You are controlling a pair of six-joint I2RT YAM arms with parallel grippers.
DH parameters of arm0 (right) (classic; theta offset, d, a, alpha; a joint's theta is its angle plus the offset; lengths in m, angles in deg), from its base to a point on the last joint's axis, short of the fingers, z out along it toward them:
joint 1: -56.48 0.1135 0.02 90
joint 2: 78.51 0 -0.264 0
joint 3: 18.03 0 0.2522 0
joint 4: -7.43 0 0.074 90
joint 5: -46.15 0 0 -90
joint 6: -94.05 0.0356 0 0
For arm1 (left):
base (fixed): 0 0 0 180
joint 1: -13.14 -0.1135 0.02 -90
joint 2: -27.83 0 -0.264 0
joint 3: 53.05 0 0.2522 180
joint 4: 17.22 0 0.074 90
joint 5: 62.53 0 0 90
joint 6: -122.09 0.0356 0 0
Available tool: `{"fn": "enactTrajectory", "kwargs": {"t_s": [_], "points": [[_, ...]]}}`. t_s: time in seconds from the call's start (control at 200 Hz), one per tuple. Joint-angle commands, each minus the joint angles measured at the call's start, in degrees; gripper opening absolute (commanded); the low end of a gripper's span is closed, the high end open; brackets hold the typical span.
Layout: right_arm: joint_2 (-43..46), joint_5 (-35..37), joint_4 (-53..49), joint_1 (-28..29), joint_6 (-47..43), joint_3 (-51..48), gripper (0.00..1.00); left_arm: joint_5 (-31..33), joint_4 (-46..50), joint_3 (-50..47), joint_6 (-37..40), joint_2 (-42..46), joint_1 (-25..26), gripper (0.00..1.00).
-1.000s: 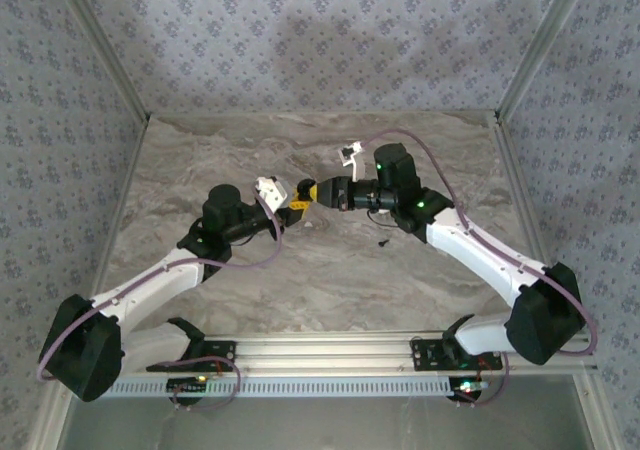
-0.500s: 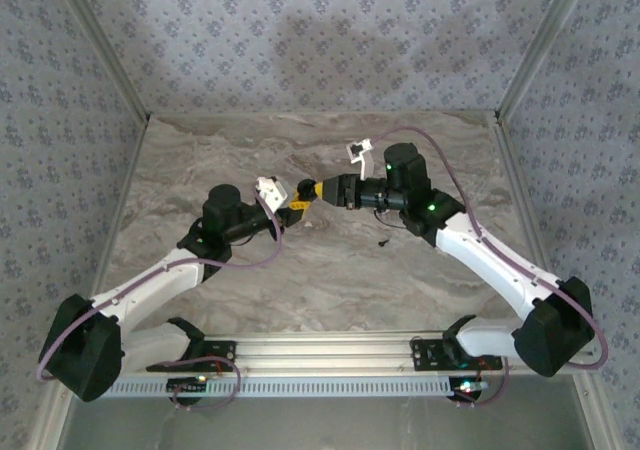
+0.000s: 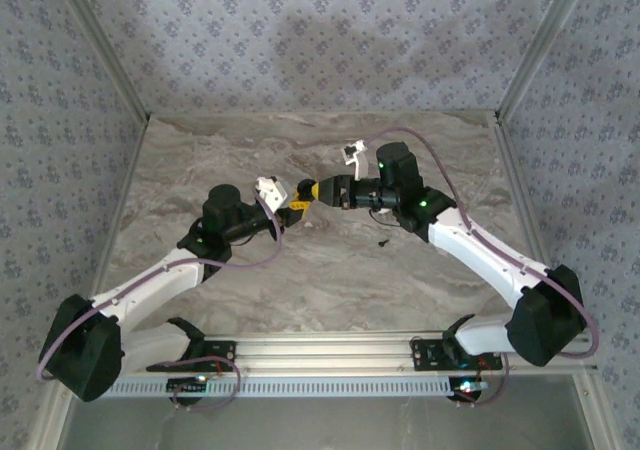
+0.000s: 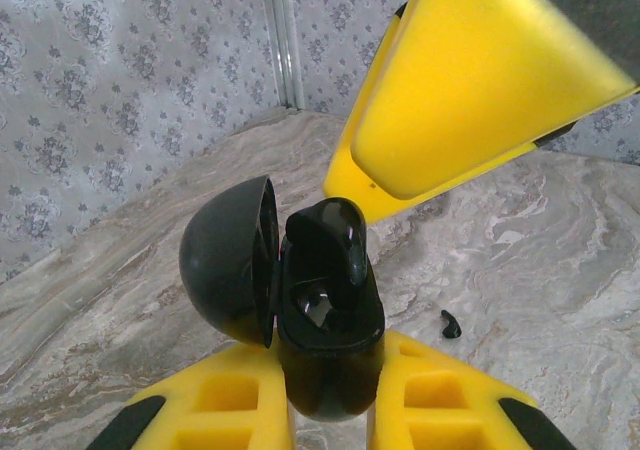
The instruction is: Insert the wireless bluetooth earbuds into the charging case
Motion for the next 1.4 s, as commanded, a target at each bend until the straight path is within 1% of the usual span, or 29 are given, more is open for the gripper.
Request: {"fn": "enactTrajectory", "kwargs": {"t_s": [0.0,0.31,0.874,1.174,1.299,1.329,1.394], "points": [[-0.8,-1.2,1.6,0.3,-0.5,2.6,0.34,-1.5,-2.2,1.7,0.7,1.0,0.4,0.14],[-1.9,-2.1,2.1,0.7,-0.4,3.2,0.30,-1.6,-2.3,1.8,0.6,1.0,0.3,0.14],[-4.7,-5.0,2.7,1.7,-0.3,4.9,0.27,-1.8,-1.9,1.8,0.5,1.0,0.4,0.14],[-6.0,-7.2,0.3,2.0,-1.6,6.3,0.26,-1.8,-1.7,1.8,0.7,1.0,0.4,0.14],[-6.0,-7.7,-2.9,2.0,-3.1,7.0,0.28,-1.9,-1.5,1.8,1.0,0.8,0.5,0.14],[-5.7,-7.6,-3.6,1.9,-3.5,7.0,0.30,-1.9,-1.4,1.8,1.2,1.0,0.4,0.14],[-5.2,-6.7,-4.9,1.8,-4.2,9.1,0.37,-1.5,-0.9,1.9,1.6,1.0,0.4,0.14]]}}
